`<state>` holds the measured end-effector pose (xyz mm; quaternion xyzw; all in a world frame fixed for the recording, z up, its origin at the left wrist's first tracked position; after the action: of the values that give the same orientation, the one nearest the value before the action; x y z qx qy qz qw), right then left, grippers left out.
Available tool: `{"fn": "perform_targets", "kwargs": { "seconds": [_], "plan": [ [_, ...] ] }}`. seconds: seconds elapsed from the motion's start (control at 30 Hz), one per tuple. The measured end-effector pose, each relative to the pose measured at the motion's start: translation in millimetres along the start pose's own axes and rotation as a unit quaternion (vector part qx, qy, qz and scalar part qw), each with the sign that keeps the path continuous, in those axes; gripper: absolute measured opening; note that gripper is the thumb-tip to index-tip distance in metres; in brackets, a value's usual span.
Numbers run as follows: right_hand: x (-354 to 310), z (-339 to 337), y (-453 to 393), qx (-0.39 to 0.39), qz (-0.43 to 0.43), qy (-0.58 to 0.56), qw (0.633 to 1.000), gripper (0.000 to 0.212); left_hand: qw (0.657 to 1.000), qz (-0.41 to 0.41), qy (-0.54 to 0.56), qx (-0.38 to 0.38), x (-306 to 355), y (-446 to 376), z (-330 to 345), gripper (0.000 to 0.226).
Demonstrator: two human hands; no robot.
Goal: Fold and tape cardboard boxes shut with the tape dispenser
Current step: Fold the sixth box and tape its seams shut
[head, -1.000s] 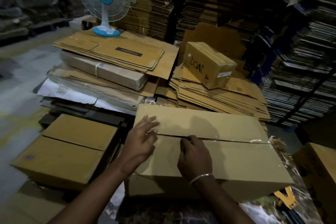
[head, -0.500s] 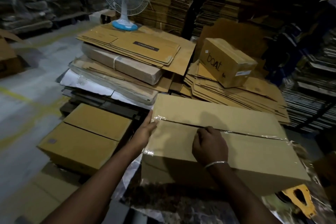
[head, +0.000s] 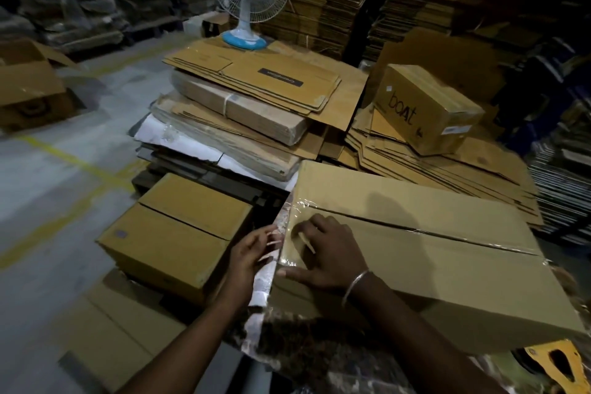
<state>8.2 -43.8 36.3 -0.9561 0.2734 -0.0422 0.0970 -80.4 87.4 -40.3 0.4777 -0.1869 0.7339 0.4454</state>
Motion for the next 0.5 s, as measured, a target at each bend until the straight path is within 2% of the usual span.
{"fn": "perform_targets", "kwargs": {
  "seconds": [0.03, 0.1, 0.23, 0.27, 0.37, 0.43, 0.5],
  "plan": [
    [-0.8, 2.0, -0.6, -0.009, 0.005, -0.001, 1.0, 0.084, 1.0, 0.0, -0.002, -0.005, -2.7, 6.7, -4.2, 0.082],
    [1.1, 4.7, -0.5, -0.02, 0.012, -0.017, 1.0, 0.083, 1.0, -0.001, -0.008, -0.015, -8.9, 13.9, -8.3, 0.085],
    [3.1, 6.0, -1.0, -0.024, 0.021, -0.053, 0.998, 0.081, 0.999, -0.045, 0.021, -0.006, -19.1, 14.9, -5.4, 0.047],
    [2.5, 5.9, -1.5, -0.027, 0.02, -0.059, 0.998, 0.082, 0.997, -0.07, 0.035, -0.007, -23.1, 12.7, -3.0, 0.052],
    [3.2, 4.5, -2.5, -0.03, 0.023, -0.083, 0.996, 0.085, 0.992, -0.109, 0.056, -0.014, -29.0, 9.0, 5.1, 0.084],
    [4.7, 4.1, -3.1, -0.036, 0.027, -0.096, 0.994, 0.087, 0.993, -0.097, 0.056, -0.019, -31.7, 7.1, 6.6, 0.093],
    [5.6, 4.4, -3.1, -0.046, 0.029, -0.109, 0.993, 0.087, 0.998, -0.058, 0.031, -0.01, -30.5, 9.3, 4.9, 0.09]
  ]
}}
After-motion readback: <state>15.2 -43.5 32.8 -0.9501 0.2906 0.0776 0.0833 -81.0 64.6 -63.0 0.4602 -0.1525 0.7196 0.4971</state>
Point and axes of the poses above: each hand's wrist, its own y-axis away from the middle knuckle, its own z-axis out of the palm, x = y × z, the point moved 6 cm from there along -y, towards the middle knuckle, and after that the axes turned 13 degrees about y, right-handed, at the moved point
